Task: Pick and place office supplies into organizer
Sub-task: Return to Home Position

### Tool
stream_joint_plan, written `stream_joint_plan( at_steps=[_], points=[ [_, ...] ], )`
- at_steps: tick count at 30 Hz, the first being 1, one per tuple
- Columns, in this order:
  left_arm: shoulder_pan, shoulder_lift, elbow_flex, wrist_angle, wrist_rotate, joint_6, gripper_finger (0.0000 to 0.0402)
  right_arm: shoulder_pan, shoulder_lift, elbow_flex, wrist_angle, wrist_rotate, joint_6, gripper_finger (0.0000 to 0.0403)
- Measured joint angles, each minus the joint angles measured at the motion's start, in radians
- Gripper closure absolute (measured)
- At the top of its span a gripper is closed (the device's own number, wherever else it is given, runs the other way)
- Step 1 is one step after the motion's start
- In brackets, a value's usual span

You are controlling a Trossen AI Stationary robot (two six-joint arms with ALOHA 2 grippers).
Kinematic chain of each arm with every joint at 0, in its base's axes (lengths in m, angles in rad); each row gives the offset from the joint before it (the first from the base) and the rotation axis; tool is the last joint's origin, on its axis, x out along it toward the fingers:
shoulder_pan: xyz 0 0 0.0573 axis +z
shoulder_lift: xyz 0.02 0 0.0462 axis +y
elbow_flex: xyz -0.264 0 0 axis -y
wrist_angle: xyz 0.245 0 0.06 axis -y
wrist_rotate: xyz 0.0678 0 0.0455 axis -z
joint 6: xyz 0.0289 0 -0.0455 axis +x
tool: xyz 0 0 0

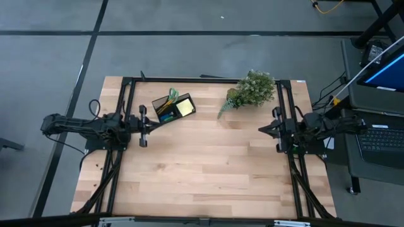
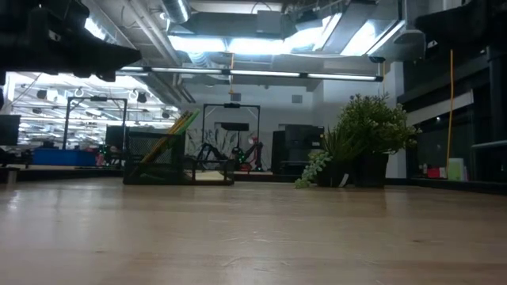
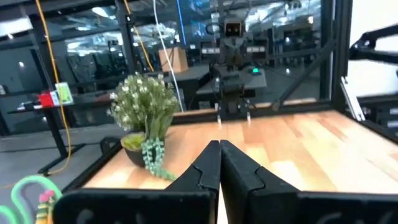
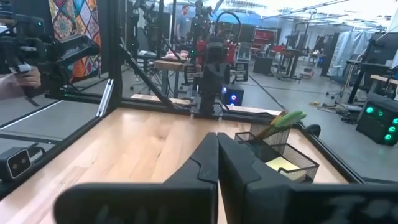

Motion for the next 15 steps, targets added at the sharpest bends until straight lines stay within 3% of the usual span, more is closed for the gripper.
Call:
stream_joint_plan(
  at_steps=[9, 15],
  points=[
    [0.003, -0.019, 0.0, -0.088, 0.001, -0.052, 0.04, 0.0, -0.129, 0.0, -0.109, 0.001, 0.002, 0.0398],
    [0.003, -0.018, 0.0, -0.09, 0.001, -0.115, 0.04, 0.0, -0.132, -0.018, -0.079, 0.0, -0.008, 0.0398]
  ],
)
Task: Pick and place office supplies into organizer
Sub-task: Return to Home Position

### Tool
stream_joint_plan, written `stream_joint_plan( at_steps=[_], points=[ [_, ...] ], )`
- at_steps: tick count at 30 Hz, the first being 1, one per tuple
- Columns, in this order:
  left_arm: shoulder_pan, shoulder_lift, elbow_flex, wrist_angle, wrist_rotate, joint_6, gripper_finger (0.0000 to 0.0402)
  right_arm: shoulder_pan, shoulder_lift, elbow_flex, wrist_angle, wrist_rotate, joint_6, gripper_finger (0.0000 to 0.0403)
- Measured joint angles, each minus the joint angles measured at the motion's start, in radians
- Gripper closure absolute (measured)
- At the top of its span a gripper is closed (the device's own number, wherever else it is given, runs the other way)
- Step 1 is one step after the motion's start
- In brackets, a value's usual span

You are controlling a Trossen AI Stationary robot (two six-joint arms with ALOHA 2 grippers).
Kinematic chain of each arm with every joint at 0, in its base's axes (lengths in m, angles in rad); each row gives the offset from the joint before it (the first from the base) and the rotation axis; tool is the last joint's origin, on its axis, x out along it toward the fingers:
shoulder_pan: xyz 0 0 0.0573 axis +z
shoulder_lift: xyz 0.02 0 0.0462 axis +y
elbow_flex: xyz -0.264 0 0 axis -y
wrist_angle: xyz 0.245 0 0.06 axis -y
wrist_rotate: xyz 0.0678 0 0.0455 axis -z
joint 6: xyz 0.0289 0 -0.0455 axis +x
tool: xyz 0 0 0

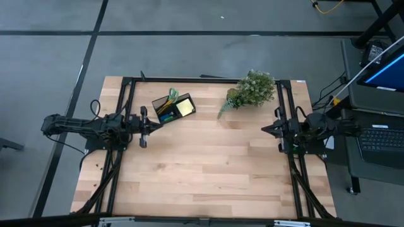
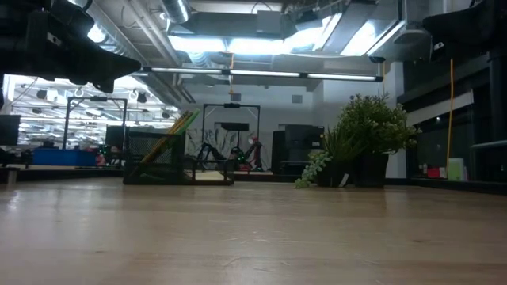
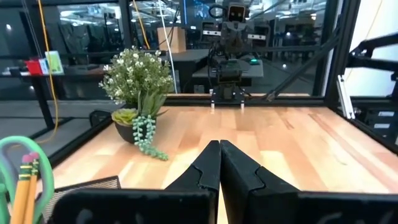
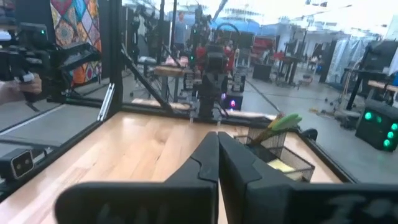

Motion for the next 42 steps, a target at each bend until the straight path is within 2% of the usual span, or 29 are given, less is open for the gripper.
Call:
stream_joint_plan(
  at_steps=[6, 10, 19, 27, 29, 35, 42],
  points=[
    [0.0, 0.0, 0.0, 0.001, 0.0, -0.041, 0.0396, 0.0, -0.003, -0.142, 0.211, -0.017, -0.024, 0.0398],
    [0.0, 0.0, 0.0, 0.001, 0.0, -0.042, 0.0394, 0.0, -0.004, -0.16, 0.316, -0.022, -0.044, 0.0398],
    [0.0, 0.0, 0.0, 0.001, 0.0, -0.042, 0.0397, 0.0, -0.003, -0.162, 0.278, -0.055, -0.049, 0.0398],
    [0.0, 0.0, 0.001, -0.001, 0.0, -0.042, 0.0398, -0.001, 0.005, -0.214, 0.337, -0.055, -0.045, 0.0393],
    [0.0, 0.0, 0.001, -0.001, 0.0, -0.042, 0.0397, -0.001, 0.004, -0.214, 0.384, -0.055, -0.014, 0.0389],
    [0.0, 0.0, 0.001, -0.002, 0.0, -0.042, 0.0397, -0.001, 0.005, -0.214, 0.381, -0.054, 0.127, 0.0383],
    [0.0, 0.0, 0.001, -0.002, 0.0, -0.042, 0.0394, -0.001, 0.005, -0.214, 0.397, -0.054, 0.114, 0.0382]
  ],
)
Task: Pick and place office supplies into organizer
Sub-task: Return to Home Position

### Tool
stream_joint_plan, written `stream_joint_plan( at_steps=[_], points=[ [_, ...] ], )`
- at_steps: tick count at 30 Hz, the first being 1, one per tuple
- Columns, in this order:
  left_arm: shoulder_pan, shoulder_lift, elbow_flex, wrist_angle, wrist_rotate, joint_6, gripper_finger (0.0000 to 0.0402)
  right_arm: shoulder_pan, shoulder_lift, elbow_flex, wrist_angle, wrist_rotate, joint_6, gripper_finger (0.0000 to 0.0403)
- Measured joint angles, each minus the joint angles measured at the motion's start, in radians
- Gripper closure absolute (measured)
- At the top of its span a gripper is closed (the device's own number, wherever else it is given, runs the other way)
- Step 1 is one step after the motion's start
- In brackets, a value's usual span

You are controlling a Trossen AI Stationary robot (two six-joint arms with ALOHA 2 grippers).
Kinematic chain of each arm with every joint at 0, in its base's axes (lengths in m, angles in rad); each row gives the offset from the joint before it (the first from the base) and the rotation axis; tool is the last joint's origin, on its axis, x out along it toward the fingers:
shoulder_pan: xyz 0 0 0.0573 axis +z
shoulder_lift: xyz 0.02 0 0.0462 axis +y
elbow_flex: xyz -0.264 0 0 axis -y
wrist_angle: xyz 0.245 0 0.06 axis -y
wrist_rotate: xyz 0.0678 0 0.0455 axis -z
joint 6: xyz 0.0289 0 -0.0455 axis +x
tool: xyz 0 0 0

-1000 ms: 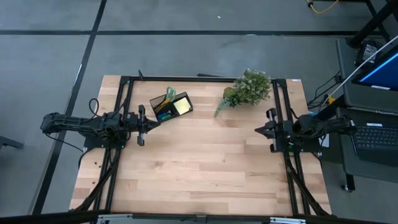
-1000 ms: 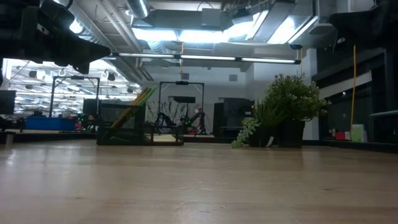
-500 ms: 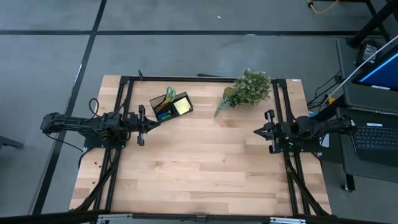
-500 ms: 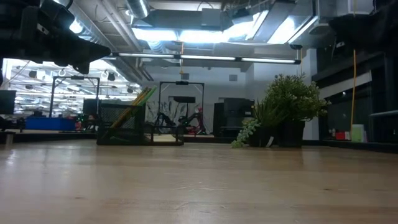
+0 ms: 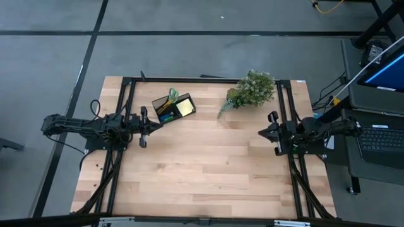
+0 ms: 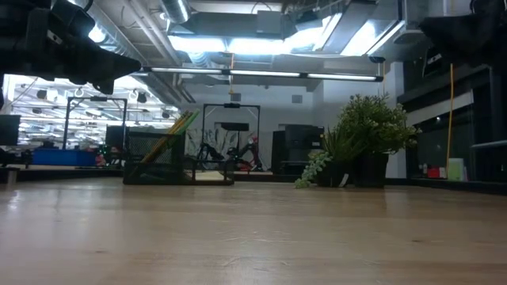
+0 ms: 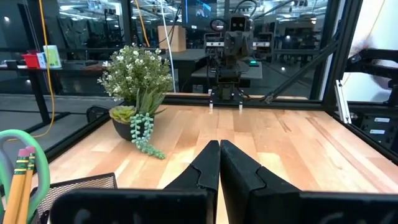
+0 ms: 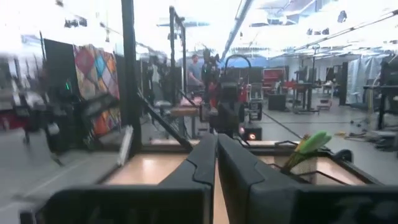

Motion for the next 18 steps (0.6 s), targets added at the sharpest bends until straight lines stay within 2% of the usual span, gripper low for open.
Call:
stream_joint_plan(
  at_steps=[6, 14, 18],
  points=[
    [0.0, 0.0, 0.0, 0.0, 0.0, 0.0, 0.0397, 0.001, -0.01, 0.0, -0.094, 0.005, -0.107, 0.0382],
    [0.0, 0.0, 0.0, -0.001, 0.0, 0.0, 0.0393, -0.037, -0.01, 0.0, -0.211, 0.008, -0.106, 0.0382],
    [0.0, 0.0, 0.0, -0.001, 0.0, 0.0, 0.0395, -0.045, -0.006, 0.0, -0.217, 0.008, -0.107, 0.0382]
  ],
)
